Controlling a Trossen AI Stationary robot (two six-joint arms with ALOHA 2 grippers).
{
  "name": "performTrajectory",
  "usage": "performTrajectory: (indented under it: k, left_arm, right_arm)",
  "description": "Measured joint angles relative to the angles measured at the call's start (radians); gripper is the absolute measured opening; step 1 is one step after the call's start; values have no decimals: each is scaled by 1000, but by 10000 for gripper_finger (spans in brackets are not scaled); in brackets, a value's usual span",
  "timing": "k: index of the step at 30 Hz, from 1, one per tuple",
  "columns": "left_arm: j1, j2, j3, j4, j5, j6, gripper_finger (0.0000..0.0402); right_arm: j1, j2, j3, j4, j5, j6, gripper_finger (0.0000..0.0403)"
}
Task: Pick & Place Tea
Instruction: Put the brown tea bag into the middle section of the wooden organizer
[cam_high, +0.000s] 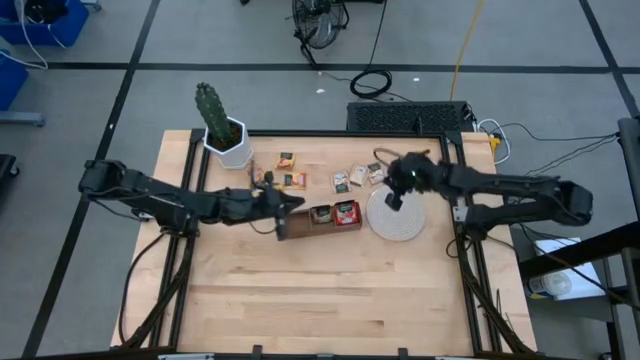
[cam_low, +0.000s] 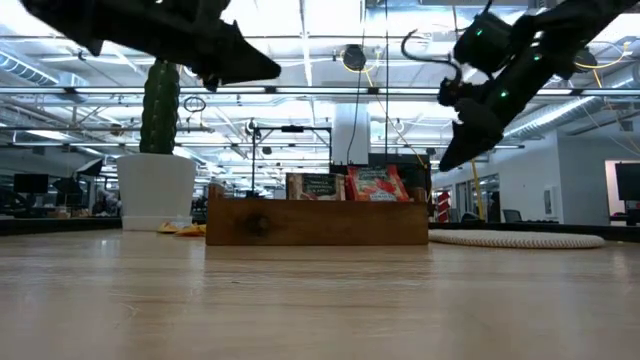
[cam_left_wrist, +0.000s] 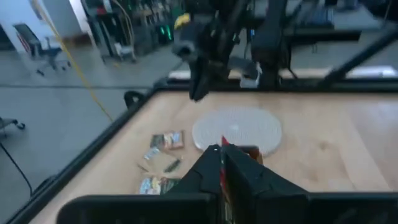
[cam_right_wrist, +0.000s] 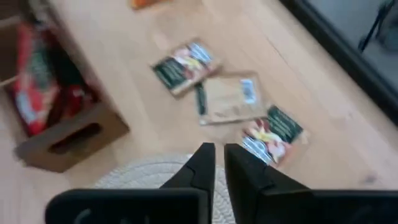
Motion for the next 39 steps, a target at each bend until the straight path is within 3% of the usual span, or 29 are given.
performTrajectory:
  k: [5,11,15,21,28,39]
  left_arm:
    - [9,-1,-42,93,3,15,45]
    - [9,0,-41,67,8,35,40]
    - [9,0,-41,67,8,42,33]
    - [9,0,-41,3,9,32,33]
    - [7,0,-41,-40,10,18,31]
    - [6,0,-41,-52,10,0,31]
  right_arm:
    - [-123,122,90,-69,-149,-3,100]
    - [-229,368,247,-195,-177,97,217]
    - [-310,501,290,-198,-210,136,260]
    - [-395,601,292,-178,-355,188,266]
    - [-379,639,291,-79,-530,243,251]
    - [-323,642,288,77,-555,277,235]
